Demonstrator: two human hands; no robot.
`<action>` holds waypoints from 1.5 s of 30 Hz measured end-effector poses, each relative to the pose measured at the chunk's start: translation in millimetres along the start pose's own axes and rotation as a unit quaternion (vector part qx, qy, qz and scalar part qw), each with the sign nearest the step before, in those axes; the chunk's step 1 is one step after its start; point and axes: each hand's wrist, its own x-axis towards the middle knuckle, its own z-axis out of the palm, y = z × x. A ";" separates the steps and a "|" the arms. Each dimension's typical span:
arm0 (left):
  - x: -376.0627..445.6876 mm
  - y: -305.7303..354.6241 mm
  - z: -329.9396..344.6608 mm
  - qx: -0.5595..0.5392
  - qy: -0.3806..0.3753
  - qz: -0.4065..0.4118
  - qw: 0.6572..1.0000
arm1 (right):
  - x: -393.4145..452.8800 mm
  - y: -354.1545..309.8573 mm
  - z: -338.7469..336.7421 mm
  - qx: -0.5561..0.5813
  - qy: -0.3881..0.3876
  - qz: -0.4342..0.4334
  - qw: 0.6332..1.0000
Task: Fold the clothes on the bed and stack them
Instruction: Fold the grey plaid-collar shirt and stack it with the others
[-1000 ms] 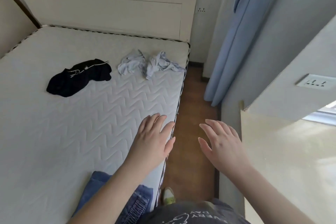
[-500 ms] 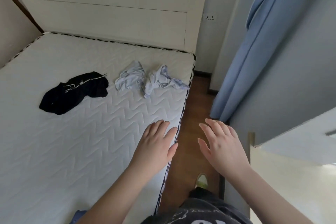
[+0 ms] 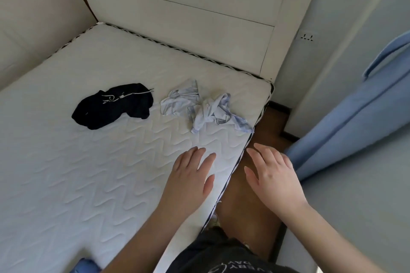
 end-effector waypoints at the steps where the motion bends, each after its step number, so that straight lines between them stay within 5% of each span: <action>1: 5.6 -7.3 5.2 -0.001 0.002 -0.008 1.000 | 12.9 -0.1 3.9 0.000 -0.013 -0.007 1.000; 9: 67.2 -64.7 43.7 -0.034 -0.012 -0.071 0.997 | 115.6 0.7 16.2 -0.024 -0.098 -0.039 0.994; 20: 168.0 -93.6 77.8 -0.052 -0.057 -0.059 0.995 | 212.6 33.4 62.5 -0.021 -0.171 -0.052 0.984; 27: 243.0 -98.7 126.1 -0.070 -0.133 -0.102 0.983 | 293.1 84.9 123.2 -0.003 -0.258 -0.085 0.962; 39: 350.3 -111.3 281.2 -0.139 -0.297 -0.243 0.913 | 427.9 128.1 269.5 0.012 -0.428 -0.108 0.897; 45: 364.6 -130.5 335.4 -0.154 -0.334 -0.309 0.877 | 431.9 125.3 323.6 0.072 -0.516 -0.004 0.854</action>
